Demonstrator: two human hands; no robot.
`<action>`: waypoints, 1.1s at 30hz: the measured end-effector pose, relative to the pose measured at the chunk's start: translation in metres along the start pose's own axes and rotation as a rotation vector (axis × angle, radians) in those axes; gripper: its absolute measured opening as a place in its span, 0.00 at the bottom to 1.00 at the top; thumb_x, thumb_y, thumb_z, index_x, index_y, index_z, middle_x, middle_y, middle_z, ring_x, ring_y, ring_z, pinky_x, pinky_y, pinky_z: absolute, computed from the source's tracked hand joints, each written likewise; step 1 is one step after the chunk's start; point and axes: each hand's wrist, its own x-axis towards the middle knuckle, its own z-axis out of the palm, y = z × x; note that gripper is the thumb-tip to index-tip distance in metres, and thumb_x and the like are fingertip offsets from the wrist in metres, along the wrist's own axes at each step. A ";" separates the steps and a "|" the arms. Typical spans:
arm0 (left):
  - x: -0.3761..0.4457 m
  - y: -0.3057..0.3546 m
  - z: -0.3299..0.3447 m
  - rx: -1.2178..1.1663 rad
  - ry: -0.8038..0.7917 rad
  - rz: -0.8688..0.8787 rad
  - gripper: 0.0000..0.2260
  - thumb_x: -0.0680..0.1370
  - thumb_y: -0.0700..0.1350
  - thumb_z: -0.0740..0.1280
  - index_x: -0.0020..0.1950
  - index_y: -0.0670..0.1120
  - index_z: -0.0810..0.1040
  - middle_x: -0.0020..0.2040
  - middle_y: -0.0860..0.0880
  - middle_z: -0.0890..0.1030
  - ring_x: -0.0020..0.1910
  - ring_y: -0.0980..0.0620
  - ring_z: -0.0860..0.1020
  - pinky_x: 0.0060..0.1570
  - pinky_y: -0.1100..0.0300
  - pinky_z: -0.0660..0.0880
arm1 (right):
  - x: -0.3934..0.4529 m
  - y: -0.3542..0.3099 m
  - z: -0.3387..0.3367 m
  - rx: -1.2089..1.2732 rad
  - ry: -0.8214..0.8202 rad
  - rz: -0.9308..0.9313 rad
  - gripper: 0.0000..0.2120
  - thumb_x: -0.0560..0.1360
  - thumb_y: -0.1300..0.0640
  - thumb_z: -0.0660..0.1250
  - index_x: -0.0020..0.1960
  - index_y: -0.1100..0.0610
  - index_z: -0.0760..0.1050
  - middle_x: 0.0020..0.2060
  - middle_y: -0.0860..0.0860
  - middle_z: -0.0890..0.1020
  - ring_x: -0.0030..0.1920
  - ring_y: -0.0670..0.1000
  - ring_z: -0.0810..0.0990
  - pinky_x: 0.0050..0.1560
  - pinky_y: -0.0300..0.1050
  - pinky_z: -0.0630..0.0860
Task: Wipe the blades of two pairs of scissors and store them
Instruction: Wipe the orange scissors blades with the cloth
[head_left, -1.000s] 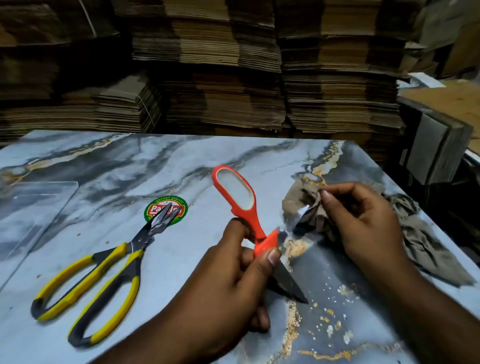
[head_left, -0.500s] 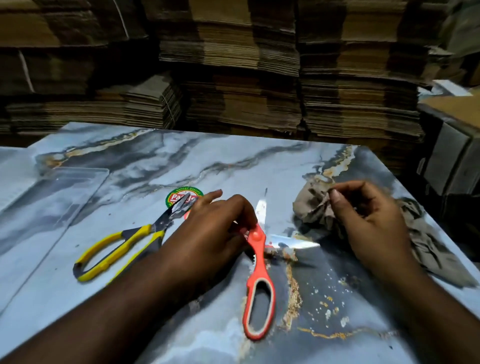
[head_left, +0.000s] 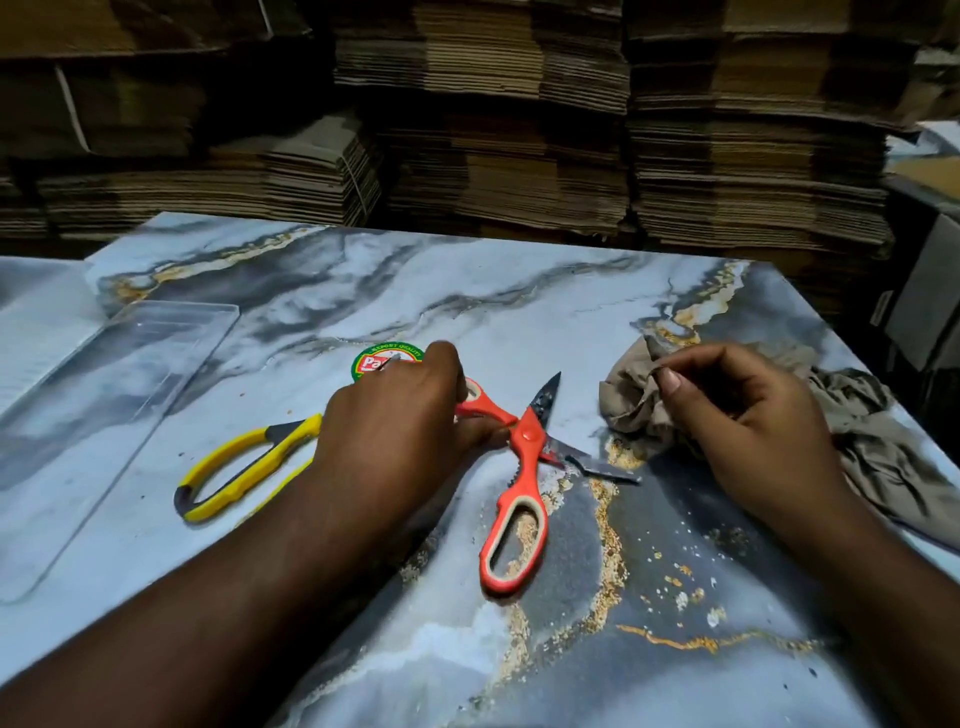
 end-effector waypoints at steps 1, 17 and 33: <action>0.000 0.001 0.001 0.006 -0.010 0.007 0.23 0.77 0.71 0.64 0.52 0.52 0.75 0.45 0.51 0.80 0.51 0.42 0.80 0.40 0.52 0.72 | 0.000 0.001 0.000 -0.003 0.016 0.004 0.05 0.81 0.57 0.72 0.52 0.46 0.82 0.43 0.43 0.86 0.41 0.44 0.84 0.39 0.32 0.78; -0.014 0.018 0.007 -0.180 -0.135 0.091 0.11 0.73 0.55 0.71 0.43 0.48 0.83 0.44 0.50 0.80 0.46 0.48 0.79 0.46 0.49 0.77 | -0.001 0.000 0.002 0.014 0.183 0.014 0.03 0.83 0.56 0.70 0.54 0.48 0.81 0.48 0.48 0.85 0.47 0.44 0.83 0.46 0.30 0.76; -0.003 0.010 0.006 -1.267 -0.551 -0.238 0.13 0.81 0.31 0.68 0.65 0.40 0.76 0.43 0.38 0.82 0.38 0.44 0.85 0.34 0.62 0.82 | -0.041 -0.069 0.022 -0.020 0.009 -0.412 0.05 0.87 0.56 0.58 0.61 0.50 0.71 0.62 0.54 0.81 0.63 0.54 0.82 0.63 0.55 0.78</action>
